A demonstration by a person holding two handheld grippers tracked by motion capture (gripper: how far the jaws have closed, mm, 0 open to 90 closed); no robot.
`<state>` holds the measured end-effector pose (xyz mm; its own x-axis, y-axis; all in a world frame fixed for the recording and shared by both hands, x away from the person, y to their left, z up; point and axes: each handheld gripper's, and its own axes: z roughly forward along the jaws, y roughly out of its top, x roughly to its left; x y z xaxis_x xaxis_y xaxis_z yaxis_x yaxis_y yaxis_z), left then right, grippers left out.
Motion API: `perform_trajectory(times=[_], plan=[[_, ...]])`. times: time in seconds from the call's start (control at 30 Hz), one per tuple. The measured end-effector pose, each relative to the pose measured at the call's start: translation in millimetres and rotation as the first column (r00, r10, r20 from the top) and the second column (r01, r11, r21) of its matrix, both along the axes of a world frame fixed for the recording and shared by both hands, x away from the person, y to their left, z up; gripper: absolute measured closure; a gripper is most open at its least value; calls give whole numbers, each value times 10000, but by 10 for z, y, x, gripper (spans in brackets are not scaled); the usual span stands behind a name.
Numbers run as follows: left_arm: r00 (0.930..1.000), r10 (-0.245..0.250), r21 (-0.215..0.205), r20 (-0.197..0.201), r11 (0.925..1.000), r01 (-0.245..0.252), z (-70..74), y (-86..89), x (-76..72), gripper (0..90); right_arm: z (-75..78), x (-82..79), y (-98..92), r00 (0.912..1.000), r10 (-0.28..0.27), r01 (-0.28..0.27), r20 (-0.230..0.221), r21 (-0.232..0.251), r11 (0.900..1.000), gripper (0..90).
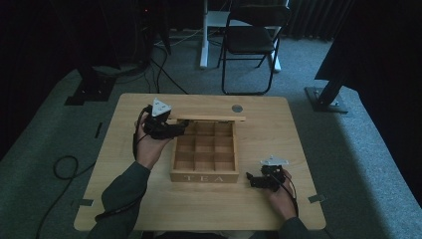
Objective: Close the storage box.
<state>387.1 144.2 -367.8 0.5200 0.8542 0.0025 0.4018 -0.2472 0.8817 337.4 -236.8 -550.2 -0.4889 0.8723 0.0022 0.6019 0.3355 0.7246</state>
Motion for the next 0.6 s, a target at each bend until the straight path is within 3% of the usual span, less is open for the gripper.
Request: perform_trajectory(times=[0.1,0.6], plan=[[10000,60,77,23,10000,-60,-12,-7,-26,234,0,0,0,10000,1,-1,1,0,10000,130],[9990,-92,-448,-436,9990,72,-123,50,-129,215,0,-1,1,10000,-6,6,-7,10,10000,130]])
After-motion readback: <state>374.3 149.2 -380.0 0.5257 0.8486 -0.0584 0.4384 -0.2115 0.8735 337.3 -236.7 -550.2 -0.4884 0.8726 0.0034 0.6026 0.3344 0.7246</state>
